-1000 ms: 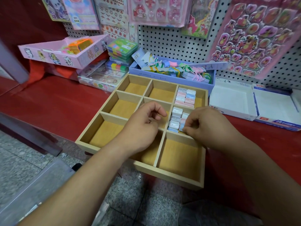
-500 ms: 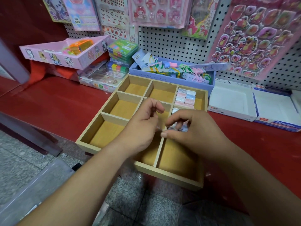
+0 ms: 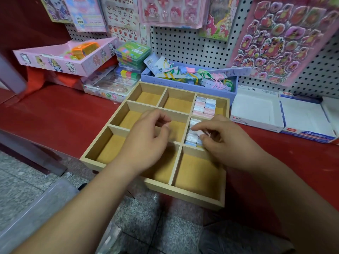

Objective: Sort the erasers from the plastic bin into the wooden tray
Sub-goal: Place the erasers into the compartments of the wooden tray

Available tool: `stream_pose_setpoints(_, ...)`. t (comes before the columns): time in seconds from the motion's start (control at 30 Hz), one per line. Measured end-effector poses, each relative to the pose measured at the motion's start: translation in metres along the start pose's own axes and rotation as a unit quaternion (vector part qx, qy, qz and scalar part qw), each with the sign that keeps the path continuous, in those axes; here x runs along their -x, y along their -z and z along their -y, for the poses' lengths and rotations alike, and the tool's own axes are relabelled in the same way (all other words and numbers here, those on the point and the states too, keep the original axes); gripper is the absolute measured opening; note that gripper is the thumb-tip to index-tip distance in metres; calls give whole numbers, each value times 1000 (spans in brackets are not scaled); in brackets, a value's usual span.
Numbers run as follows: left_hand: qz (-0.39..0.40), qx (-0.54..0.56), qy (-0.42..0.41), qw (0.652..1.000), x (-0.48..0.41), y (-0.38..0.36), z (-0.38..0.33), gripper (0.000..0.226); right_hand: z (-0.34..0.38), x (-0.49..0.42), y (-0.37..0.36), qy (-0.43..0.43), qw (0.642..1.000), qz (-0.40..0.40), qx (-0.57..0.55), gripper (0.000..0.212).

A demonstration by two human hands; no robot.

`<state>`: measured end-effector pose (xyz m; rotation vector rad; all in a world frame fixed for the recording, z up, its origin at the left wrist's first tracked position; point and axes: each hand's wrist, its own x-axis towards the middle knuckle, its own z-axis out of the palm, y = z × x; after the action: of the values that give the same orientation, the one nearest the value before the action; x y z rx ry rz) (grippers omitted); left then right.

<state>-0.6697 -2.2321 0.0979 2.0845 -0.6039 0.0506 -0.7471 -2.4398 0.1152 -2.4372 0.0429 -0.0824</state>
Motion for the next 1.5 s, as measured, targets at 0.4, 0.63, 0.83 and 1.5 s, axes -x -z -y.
stream_pose_setpoints(0.4,68,-258,-24,963,12,12,13,37,2,0,10,-26,998,9,58,12)
stream_pose_setpoints(0.63,67,-243,-31,967,12,12,16,36,4,-2,14,-69,991,64,91,11)
stream_pose_setpoints(0.83,67,-237,-27,969,12,12,16,35,6,-11,15,-83,989,70,102,11)
stream_pose_setpoints(1.5,69,-238,-29,968,12,10,18,33,0,-12,16,-84,991,81,70,13)
